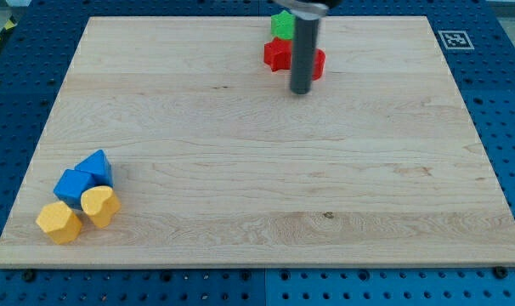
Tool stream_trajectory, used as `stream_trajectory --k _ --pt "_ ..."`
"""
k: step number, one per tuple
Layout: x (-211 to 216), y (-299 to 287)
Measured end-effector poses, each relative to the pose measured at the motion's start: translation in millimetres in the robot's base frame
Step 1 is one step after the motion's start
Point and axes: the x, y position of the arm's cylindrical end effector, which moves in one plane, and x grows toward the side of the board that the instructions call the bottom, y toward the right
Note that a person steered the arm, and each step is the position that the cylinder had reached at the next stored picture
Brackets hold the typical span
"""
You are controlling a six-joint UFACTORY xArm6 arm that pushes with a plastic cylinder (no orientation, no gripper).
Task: Move red circle and red star slightly left and up
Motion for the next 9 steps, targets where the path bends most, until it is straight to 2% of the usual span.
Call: stream_trajectory --k 3,4,5,6,9 --pt "-5 61" --pt "-11 61" --pt "-33 51" --pt "-34 51" --pt "-36 -6"
